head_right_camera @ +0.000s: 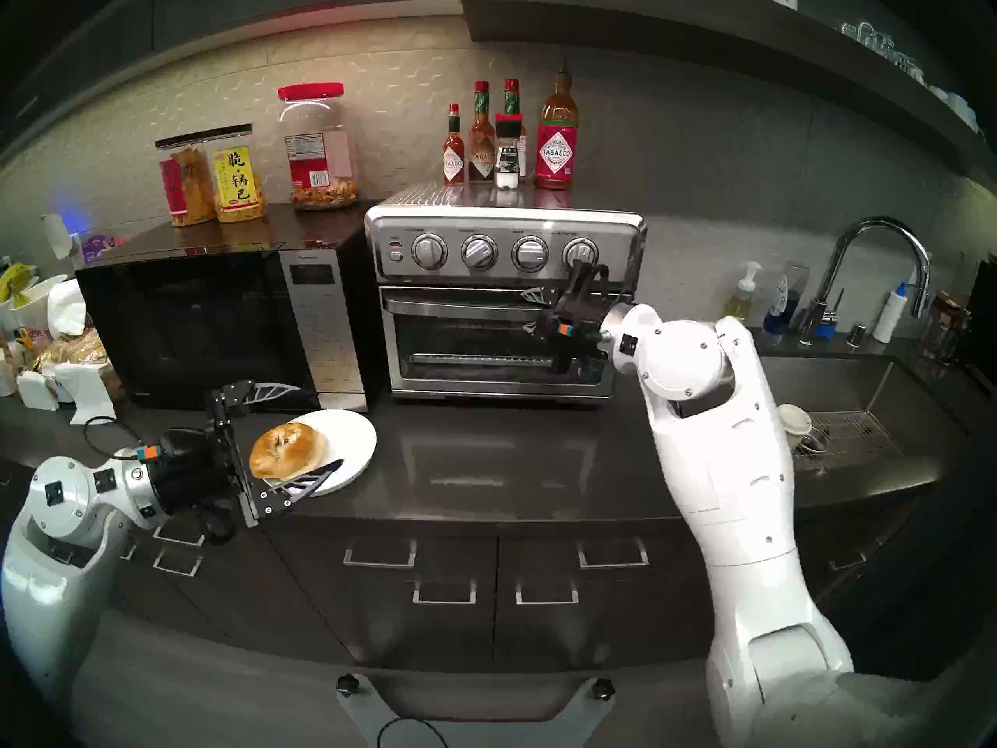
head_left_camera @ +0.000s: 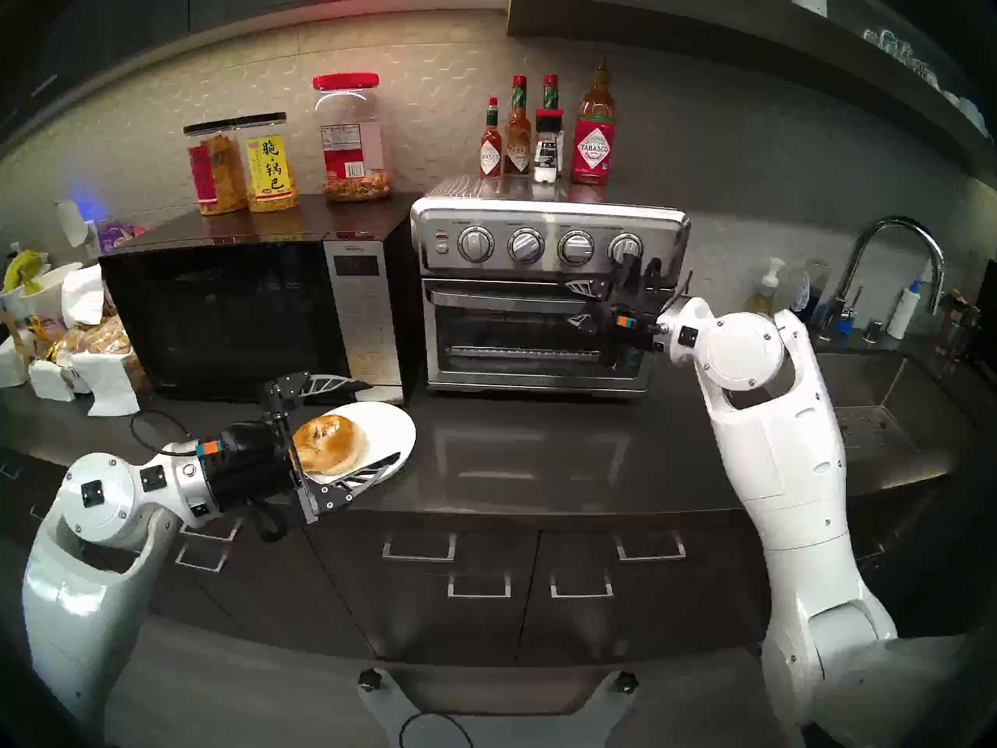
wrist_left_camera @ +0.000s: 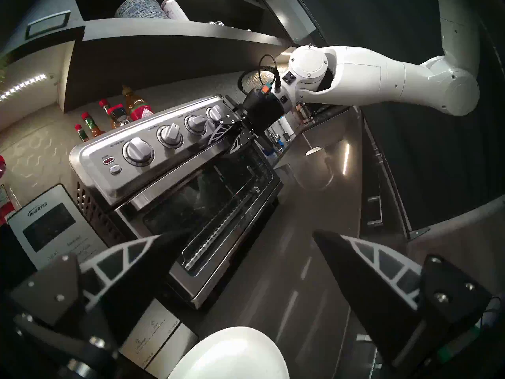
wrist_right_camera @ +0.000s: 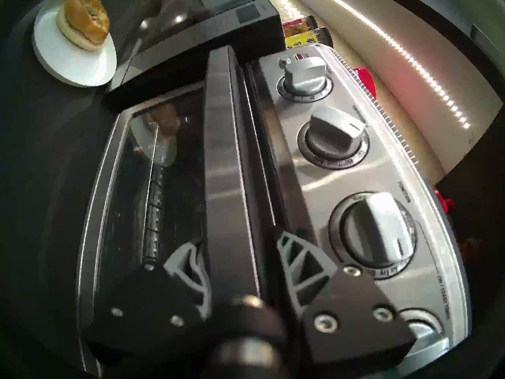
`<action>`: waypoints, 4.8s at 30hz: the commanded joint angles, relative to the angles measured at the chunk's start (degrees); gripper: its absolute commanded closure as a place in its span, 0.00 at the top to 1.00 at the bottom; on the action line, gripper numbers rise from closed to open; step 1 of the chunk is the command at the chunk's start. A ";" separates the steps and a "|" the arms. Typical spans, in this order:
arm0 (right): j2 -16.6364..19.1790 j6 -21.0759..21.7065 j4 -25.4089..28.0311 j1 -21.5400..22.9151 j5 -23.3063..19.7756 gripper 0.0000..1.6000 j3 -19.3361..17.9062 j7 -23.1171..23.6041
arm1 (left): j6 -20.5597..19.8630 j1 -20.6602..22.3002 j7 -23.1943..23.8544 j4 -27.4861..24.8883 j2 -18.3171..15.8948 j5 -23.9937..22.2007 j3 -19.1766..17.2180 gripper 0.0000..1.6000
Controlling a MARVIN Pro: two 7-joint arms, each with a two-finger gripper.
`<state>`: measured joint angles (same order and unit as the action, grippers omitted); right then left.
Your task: Open the oven and place the bagel inside on the rack
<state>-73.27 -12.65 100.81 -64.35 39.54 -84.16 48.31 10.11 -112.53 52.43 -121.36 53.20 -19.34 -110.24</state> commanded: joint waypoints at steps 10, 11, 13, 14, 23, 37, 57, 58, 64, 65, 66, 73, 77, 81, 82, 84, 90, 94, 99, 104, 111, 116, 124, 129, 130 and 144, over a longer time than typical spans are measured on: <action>-0.57 2.91 11.66 -13.36 -0.66 0.00 -2.15 -3.83 | 0.02 0.08 0.13 -0.66 -0.07 -0.02 -0.30 1.00; -0.16 3.48 11.22 -12.76 -1.20 0.00 -1.86 -3.44 | 0.02 0.09 0.14 -0.66 -0.06 -0.02 -0.29 1.00; -0.24 3.62 12.93 -14.97 -0.95 0.00 -2.74 -4.09 | 0.02 0.09 0.15 -0.66 -0.05 -0.01 -0.30 1.00; 0.09 3.70 12.96 -14.92 -0.90 0.00 -2.60 -4.32 | 0.02 0.10 0.15 -0.66 -0.04 -0.01 -0.30 1.00; -0.86 2.83 16.47 -21.55 1.77 0.00 -4.59 -11.40 | 0.00 0.11 0.20 -0.67 0.01 0.02 -0.32 1.00; 0.35 0.00 19.15 -32.11 4.99 0.00 -4.47 -17.41 | -0.01 0.15 0.26 -0.65 0.08 0.05 -0.32 1.00; -0.73 -3.78 19.45 -42.12 8.67 0.00 -5.87 -24.25 | -0.08 0.15 0.34 -0.71 0.16 0.09 -0.38 1.00; -0.71 -3.89 19.45 -42.30 8.84 0.00 -5.92 -24.29 | -0.09 0.15 0.35 -0.71 0.16 0.09 -0.39 1.00; -1.29 -4.76 19.27 -44.76 10.40 0.00 -6.50 -26.91 | -0.09 0.16 0.37 -0.71 0.19 0.10 -0.39 1.00; -1.79 -4.74 19.18 -45.29 10.57 0.00 -6.63 -27.73 | -0.09 0.17 0.38 -0.70 0.19 0.11 -0.39 1.00; -2.04 -5.01 19.09 -45.68 10.90 0.00 -6.69 -28.62 | -0.09 0.17 0.38 -0.70 0.20 0.11 -0.39 1.00; -5.96 -7.38 19.32 -48.28 14.53 0.00 -7.53 -33.58 | -0.09 0.19 0.41 -0.69 0.23 0.13 -0.38 1.00; -6.06 -7.45 19.64 -49.97 14.94 0.00 -7.19 -36.04 | -0.10 0.19 0.42 -0.70 0.25 0.13 -0.39 1.00; -5.70 -7.82 19.91 -50.87 15.44 0.00 -7.44 -35.82 | -0.11 0.19 0.44 -0.71 0.26 0.14 -0.40 1.00; -5.73 -8.04 19.73 -51.00 15.50 0.00 -7.57 -36.07 | -0.12 0.20 0.44 -0.71 0.27 0.14 -0.41 1.00; -5.62 -8.05 19.69 -51.25 15.36 0.00 -7.81 -35.50 | -0.12 0.20 0.45 -0.71 0.27 0.15 -0.41 1.00; -5.56 -8.43 19.16 -52.86 15.08 0.00 -8.55 -34.96 | -0.13 0.21 0.47 -0.71 0.30 0.16 -0.41 1.00; -5.35 -8.96 20.20 -54.94 14.74 0.00 -9.28 -34.80 | -0.12 0.23 0.49 -0.70 0.31 0.17 -0.41 1.00; -5.45 -8.98 22.14 -57.53 13.74 0.00 -10.08 -33.92 | -0.12 0.24 0.50 -0.69 0.33 0.18 -0.41 1.00; -5.17 -9.51 24.10 -59.96 13.30 0.00 -10.88 -33.59 | -0.13 0.25 0.52 -0.70 0.35 0.19 -0.41 1.00; -5.16 -9.76 25.37 -63.22 13.37 0.00 -11.73 -33.23 | -0.16 0.25 0.56 -0.71 0.39 0.20 -0.43 1.00; -4.97 -10.12 25.28 -64.06 12.84 1.00 -12.49 -33.26 | -0.17 0.25 0.58 -0.72 0.41 0.21 -0.45 1.00; -5.46 -10.81 30.21 -65.32 7.79 1.00 -14.74 -33.09 | -0.15 0.32 0.61 -0.67 0.45 0.24 -0.41 1.00; -5.62 -11.71 34.00 -65.63 3.23 1.00 -15.81 -32.93 | -0.13 0.36 0.63 -0.62 0.48 0.27 -0.38 1.00; -5.57 -11.93 34.31 -65.52 2.39 1.00 -15.97 -32.93 | -0.13 0.37 0.64 -0.62 0.49 0.27 -0.38 1.00; -6.61 -3.18 38.46 -64.15 -12.03 1.00 -18.55 -25.56 | -0.20 0.34 0.71 -0.69 0.55 0.29 -0.45 1.00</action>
<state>-79.35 -19.22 137.64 -130.53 32.97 -102.26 20.69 9.89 -112.24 53.06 -121.35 53.87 -18.91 -110.35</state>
